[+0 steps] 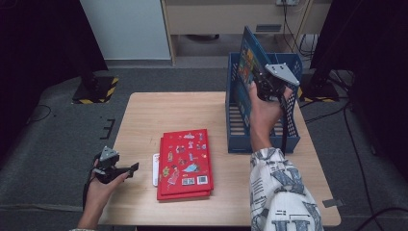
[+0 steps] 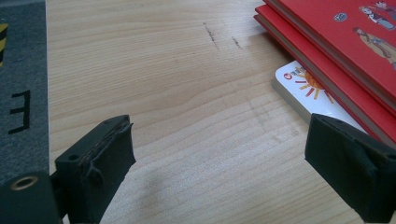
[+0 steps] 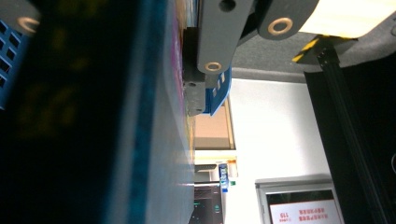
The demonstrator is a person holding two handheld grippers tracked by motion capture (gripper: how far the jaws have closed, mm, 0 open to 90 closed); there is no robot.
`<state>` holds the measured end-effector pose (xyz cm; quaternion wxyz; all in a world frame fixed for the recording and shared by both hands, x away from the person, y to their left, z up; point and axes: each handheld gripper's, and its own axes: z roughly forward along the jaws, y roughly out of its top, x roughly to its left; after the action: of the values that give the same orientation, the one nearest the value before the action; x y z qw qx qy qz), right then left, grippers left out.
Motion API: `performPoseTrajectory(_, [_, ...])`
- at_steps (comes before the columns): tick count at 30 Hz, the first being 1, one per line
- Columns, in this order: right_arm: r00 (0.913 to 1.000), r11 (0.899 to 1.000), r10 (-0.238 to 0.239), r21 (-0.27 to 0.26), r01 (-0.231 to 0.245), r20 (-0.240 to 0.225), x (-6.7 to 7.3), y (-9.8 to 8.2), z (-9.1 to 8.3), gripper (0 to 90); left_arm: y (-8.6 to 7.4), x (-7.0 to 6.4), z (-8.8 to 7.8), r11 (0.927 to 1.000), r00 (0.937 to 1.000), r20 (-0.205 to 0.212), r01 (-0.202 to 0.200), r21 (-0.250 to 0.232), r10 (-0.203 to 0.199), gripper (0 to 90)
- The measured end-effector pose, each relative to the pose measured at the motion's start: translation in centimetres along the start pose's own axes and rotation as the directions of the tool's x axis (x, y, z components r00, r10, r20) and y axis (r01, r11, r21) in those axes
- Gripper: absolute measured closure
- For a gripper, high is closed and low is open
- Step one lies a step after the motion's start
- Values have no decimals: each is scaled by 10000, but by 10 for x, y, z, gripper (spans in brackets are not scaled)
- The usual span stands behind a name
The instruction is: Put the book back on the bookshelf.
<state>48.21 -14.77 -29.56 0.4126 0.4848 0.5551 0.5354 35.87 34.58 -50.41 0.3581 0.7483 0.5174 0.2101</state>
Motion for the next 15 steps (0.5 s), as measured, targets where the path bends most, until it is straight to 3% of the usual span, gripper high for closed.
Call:
performPoseTrajectory(13, [9995,9995,-320,-40,320,26,6,-7,8,834,0,0,2,10000,10000,22,-30,32,30,73])
performPoseTrajectory(15, [9998,9998,-197,-31,197,-26,5,-9,9,834,0,0,2,10000,10000,23,-68,52,68,73])
